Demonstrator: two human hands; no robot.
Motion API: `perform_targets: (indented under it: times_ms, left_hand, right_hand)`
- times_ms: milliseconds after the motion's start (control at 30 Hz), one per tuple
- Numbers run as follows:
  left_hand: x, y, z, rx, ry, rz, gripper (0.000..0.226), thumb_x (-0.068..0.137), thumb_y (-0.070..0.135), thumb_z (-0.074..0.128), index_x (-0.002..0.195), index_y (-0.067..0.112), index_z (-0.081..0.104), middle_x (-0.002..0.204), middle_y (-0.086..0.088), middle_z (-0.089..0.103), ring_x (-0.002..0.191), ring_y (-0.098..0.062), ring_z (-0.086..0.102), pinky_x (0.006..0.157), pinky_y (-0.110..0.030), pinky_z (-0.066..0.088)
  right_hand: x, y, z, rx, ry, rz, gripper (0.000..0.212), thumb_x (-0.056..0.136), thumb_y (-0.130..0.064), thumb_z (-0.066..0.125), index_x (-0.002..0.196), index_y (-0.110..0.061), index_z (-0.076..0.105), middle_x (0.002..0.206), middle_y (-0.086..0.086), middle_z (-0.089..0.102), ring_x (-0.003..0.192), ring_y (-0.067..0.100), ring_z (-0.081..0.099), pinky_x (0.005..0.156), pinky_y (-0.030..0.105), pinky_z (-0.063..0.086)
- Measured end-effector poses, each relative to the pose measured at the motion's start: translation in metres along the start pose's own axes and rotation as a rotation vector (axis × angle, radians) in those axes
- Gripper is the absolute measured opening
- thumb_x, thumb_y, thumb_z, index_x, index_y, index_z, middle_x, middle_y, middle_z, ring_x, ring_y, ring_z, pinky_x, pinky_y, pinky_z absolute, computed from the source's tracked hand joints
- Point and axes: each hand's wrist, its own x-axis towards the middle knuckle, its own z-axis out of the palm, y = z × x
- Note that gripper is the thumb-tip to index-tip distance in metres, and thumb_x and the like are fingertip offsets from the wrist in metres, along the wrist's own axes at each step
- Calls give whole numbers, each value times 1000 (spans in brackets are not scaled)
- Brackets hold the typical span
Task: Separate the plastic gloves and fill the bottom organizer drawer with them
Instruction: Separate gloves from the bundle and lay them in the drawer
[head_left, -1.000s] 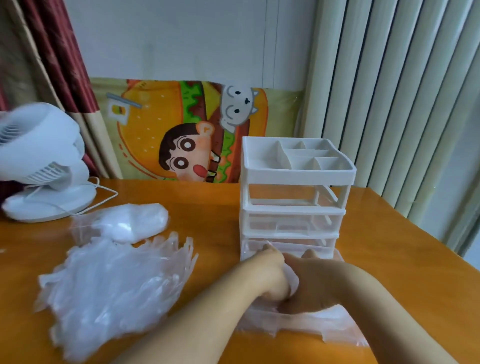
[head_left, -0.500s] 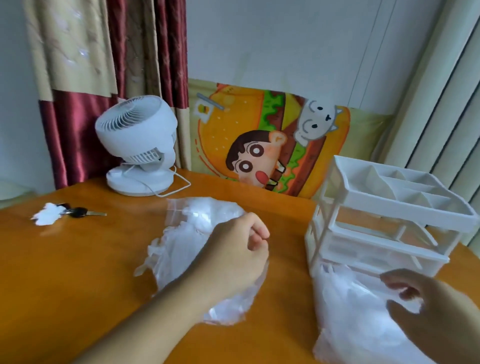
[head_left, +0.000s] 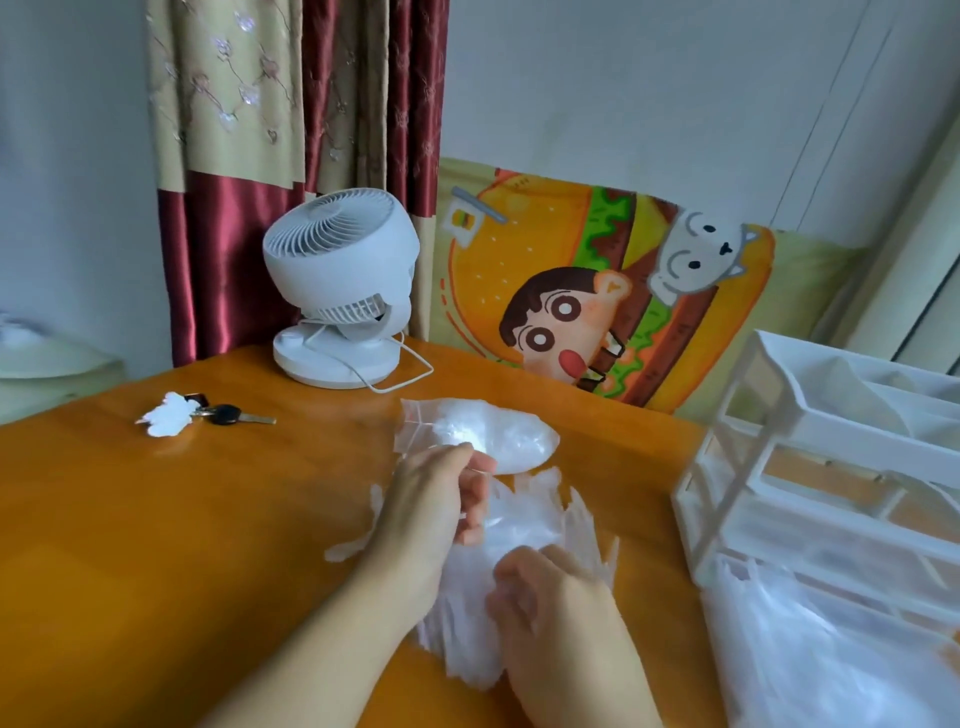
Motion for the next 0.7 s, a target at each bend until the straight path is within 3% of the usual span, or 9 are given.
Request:
perform_targets:
  times_ms: [33,100,167,267,400,467,533,600,700]
  left_hand:
    - [1,1,1,-26,2,3,30,105,19,48,91,2,68,62,-5,55,46,-15,43,41,-24,29]
    - [3,4,-2,-63,10,30,30,106,21,49,91,3,67,62,-5,54,46,-14,43,41,-24,29]
    - [2,7,-4,-114,10,59,29,106,21,49,90,3,65,64,-6,53,47,-14,42,41,-25,28]
    - [-2,8,-5,-150,-10,71,30,104,22,51,81,6,59,63,-6,50,46,-15,40,40,-25,26]
    - [-18,8,7,119,-97,40,44,101,34,61,68,4,59,60,-16,55,43,-24,48,41,-25,35]
    - [-30,9,15,283,-188,-28,58,95,53,64,75,-1,66,66,-18,67,51,-31,63,45,-31,46]
    - [-39,7,23,474,-243,-102,67,88,67,64,90,1,72,73,-10,72,63,-25,70,58,-33,53]
    - [-39,-1,25,680,-207,-67,59,87,66,67,89,8,68,73,-2,58,65,-14,60,66,-29,45]
    - [-33,-8,20,659,-184,-16,43,91,55,69,79,14,60,78,-13,53,75,-23,60,73,-39,45]
  right_hand:
    - [-1,6,0,34,54,10,8,93,-31,72,95,-34,65,89,-16,62,86,8,63,73,21,53]
    - [-2,14,-5,112,173,23,21,93,-19,74,77,-31,69,75,-17,65,86,2,63,68,13,49]
    - [-4,15,-15,227,226,56,25,92,-16,74,74,-33,72,74,-20,68,85,-3,63,69,11,48]
    - [-5,21,-23,374,220,138,24,91,-13,74,76,-32,75,72,-17,71,77,4,65,67,16,49]
    - [-10,28,-31,482,378,196,23,89,-8,74,78,-28,74,74,-11,71,75,11,67,69,29,56]
    - [-10,28,-35,526,423,191,19,89,-11,76,79,-27,71,71,-8,70,71,13,67,67,34,58]
    - [-12,27,-37,566,371,166,20,86,-11,79,76,-25,69,68,-9,67,65,10,64,63,26,54]
    - [-13,26,-36,615,261,144,21,82,-12,83,73,-23,67,64,-8,64,62,5,58,62,18,47]
    - [-13,27,-35,680,225,166,21,87,-16,82,75,-20,65,65,-3,62,62,5,57,62,19,45]
